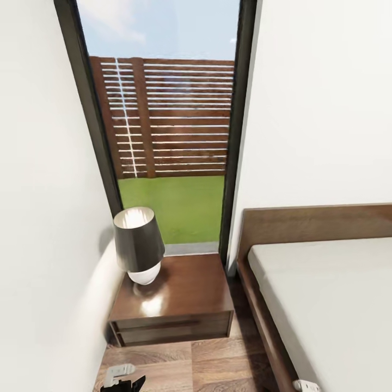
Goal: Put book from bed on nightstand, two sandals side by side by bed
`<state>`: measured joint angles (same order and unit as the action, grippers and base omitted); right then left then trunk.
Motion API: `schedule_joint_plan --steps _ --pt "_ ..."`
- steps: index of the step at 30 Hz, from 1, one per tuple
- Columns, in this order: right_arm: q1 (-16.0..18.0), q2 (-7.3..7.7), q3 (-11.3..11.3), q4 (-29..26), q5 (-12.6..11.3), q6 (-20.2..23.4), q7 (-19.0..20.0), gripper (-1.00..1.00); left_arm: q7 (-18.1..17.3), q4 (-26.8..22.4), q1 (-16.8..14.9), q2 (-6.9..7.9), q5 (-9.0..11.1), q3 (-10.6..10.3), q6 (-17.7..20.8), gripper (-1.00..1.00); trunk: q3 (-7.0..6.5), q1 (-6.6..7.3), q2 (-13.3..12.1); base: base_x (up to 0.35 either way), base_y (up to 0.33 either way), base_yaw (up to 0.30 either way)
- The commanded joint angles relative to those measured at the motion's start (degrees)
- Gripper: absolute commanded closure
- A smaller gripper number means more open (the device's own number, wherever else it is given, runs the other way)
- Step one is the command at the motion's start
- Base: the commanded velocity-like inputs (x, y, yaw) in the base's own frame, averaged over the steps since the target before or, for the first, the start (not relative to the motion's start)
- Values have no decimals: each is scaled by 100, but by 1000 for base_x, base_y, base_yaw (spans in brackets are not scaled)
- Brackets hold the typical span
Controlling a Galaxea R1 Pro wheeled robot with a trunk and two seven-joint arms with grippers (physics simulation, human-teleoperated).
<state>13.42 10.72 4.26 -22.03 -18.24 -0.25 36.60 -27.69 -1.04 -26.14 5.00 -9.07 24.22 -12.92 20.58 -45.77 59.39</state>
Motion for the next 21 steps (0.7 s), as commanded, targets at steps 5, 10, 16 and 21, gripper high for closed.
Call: schedule_joint_plan --steps 5,10,16,21 --pt "3 0 14 6 -33 -1 44 -100 -8 7 -5 1 -60 48 -27 -100 -84 110 -198 0 0 244" --pt "3 0 14 9 -39 -2 49 -100 -8 7 -5 1 -60 48 -27 -100 -174 220 -398 0 0 183" --pt "3 0 14 14 -33 -2 42 -100 -8 7 -5 1 -60 48 -27 -100 -281 352 -639 0 0 21" --pt "3 0 14 15 -27 -2 41 -100 -8 7 -5 1 -60 48 -27 -100 -371 462 -839 0 0 1"
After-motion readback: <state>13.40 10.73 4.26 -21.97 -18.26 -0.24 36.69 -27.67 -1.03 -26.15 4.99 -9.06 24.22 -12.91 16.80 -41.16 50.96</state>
